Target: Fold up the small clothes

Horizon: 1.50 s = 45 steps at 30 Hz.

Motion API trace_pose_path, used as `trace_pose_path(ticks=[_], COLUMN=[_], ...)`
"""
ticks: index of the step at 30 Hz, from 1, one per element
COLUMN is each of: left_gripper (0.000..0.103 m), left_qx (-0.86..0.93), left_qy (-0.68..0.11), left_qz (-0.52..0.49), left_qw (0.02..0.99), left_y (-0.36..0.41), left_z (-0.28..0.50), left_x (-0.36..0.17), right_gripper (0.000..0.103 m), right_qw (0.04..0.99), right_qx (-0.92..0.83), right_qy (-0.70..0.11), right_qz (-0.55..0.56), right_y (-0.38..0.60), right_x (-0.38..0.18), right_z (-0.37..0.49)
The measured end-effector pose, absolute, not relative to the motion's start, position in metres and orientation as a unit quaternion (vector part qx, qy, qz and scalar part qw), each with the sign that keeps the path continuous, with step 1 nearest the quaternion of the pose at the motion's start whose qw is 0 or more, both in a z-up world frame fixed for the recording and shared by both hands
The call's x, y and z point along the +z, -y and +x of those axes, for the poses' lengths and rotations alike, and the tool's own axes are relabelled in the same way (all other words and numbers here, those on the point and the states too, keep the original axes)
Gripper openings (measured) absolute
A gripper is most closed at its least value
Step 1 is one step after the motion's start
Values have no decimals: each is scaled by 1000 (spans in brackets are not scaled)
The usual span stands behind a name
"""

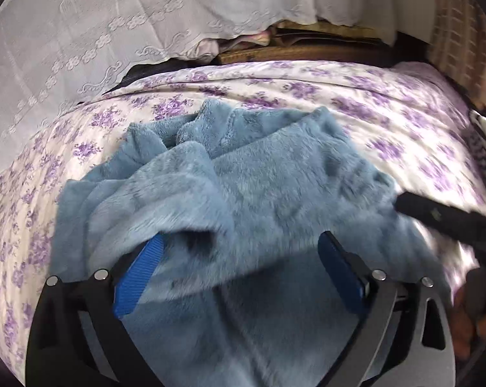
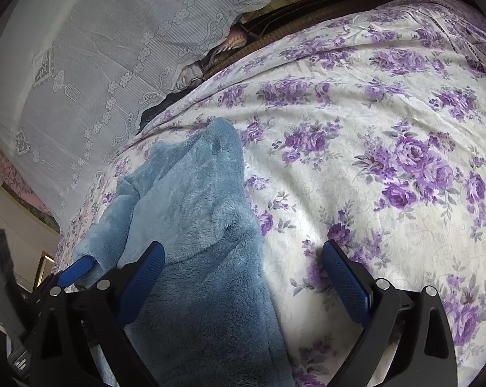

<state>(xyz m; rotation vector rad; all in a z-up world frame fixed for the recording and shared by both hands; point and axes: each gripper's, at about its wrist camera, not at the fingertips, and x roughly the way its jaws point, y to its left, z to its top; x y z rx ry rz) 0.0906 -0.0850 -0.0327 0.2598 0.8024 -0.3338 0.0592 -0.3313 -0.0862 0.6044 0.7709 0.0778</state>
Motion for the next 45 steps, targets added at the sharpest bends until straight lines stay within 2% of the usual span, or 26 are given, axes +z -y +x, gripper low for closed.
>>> trace_pose_path(ticks=[5,8,14,17,21,24,25,26,27,28,29,30,33,36,38,39,41,42,44,45], left_gripper=[98,98,98,99,99,99,99,99,99,99,99,99,99,99,99,99,99,99,99,99], left_qx=[-164,-111,-13,2,9,4,0,-2,-2,0,2,3,4,8,12,13,17,18,20,22], left_qy=[-373,-360,-418,-469,-459,-460,-462,-462,-461,-459,-458,-458,-457,-455,-452,-451,-447,-446,-436,-430], left_qz=[138,100,-68,-67,-16,-29,-40,-44,-42,-35,-29,-26,-25,-17,-7,-3,2,2,1,3], left_qw=[903,921,906,881,888,888,886,886,886,888,888,889,889,890,892,892,894,895,900,903], left_y=[38,-16,-121,-132,-120,-124,-128,-129,-129,-127,-125,-122,-122,-120,-117,-116,-114,-115,-115,-116], left_z=[65,71,129,153,152,151,153,153,153,152,151,151,151,151,150,149,147,147,141,137], left_x=[-17,-7,-33,-64,-71,-72,-72,-72,-72,-72,-73,-74,-74,-74,-74,-74,-74,-73,-66,-61], right_gripper=[98,95,94,94,93,82,74,58,48,27,19,14,11,12,19,15,16,19,42,42], right_qw=[885,903,948,947,928,903,898,894,892,892,894,899,917,922,907,885,854,853,883,902], right_qx=[37,54,123,154,165,163,160,155,154,168,185,202,219,147,87,74,108,106,79,53], right_qy=[-366,-344,-285,-275,-251,-261,-268,-275,-286,-301,-314,-323,-320,-343,-371,-399,-405,-395,-357,-333], right_qz=[285,252,70,-53,-218,-298,-311,-319,-315,-293,-261,-216,-90,100,179,227,309,323,295,269], right_y=[330,319,232,164,83,44,39,35,35,37,43,54,102,198,248,274,298,305,306,304], right_x=[-84,-70,-22,-9,-17,-36,-42,-47,-51,-50,-48,-41,-21,-31,-59,-80,-91,-83,-62,-50], right_z=[58,52,40,46,51,63,69,74,83,91,96,97,99,113,118,121,119,116,104,96])
